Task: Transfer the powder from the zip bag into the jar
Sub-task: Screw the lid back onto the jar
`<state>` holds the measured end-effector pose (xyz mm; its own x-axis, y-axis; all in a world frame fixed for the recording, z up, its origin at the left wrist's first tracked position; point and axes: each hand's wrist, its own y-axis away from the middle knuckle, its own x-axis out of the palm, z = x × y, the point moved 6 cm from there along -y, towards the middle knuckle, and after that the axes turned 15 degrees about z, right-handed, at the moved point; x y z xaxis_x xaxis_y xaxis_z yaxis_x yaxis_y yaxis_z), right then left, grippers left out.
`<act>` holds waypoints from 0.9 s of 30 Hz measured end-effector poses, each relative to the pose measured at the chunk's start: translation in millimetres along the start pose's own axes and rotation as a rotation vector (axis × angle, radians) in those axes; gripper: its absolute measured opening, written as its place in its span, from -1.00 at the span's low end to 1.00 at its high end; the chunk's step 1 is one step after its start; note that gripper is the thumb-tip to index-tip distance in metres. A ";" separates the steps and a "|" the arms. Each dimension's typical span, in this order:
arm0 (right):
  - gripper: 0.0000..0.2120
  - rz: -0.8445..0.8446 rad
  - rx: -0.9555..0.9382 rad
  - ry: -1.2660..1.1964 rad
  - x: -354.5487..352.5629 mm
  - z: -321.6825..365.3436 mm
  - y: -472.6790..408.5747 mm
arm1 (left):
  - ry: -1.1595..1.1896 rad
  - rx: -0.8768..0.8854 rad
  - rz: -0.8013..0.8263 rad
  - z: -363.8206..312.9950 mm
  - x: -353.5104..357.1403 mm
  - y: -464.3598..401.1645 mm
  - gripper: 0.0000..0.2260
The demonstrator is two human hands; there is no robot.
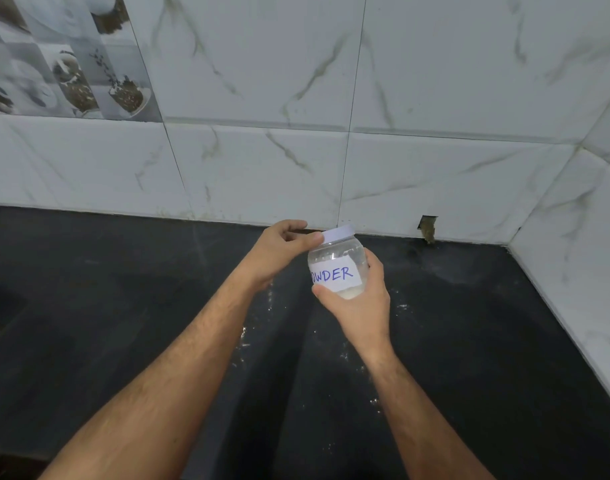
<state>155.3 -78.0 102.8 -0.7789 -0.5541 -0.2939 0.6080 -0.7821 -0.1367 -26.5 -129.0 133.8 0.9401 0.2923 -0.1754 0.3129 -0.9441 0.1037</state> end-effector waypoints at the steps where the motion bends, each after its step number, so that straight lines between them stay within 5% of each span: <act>1: -0.12 -0.004 0.002 0.009 -0.3 -1.6 0.0 | 0.012 -0.006 0.011 2.8 -0.3 -0.3 -0.33; 6: -0.06 0.026 0.026 0.143 5.5 -1.8 -0.5 | 0.025 -0.067 0.137 -1.4 22.2 -7.7 -0.17; 9: -0.01 0.048 0.019 0.265 12.1 0.4 2.1 | -0.035 -0.145 -0.003 -6.2 29.0 -9.5 -0.04; 12: 0.00 0.024 -0.007 0.370 14.7 2.5 5.2 | -0.027 -0.168 -0.116 -4.0 28.1 -9.7 -0.18; 19: -0.07 0.059 0.023 0.171 11.9 2.3 4.4 | 0.106 -0.015 -0.064 -9.5 34.2 -2.0 -0.68; 27: -0.13 0.083 -0.003 0.130 14.9 1.1 0.0 | 0.137 0.038 -0.145 -4.9 32.5 3.8 -0.57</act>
<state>143.4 -86.6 99.4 -0.6997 -0.5750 -0.4241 0.6700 -0.7342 -0.1100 5.9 -122.3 133.3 0.8962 0.4408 -0.0508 0.4431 -0.8951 0.0500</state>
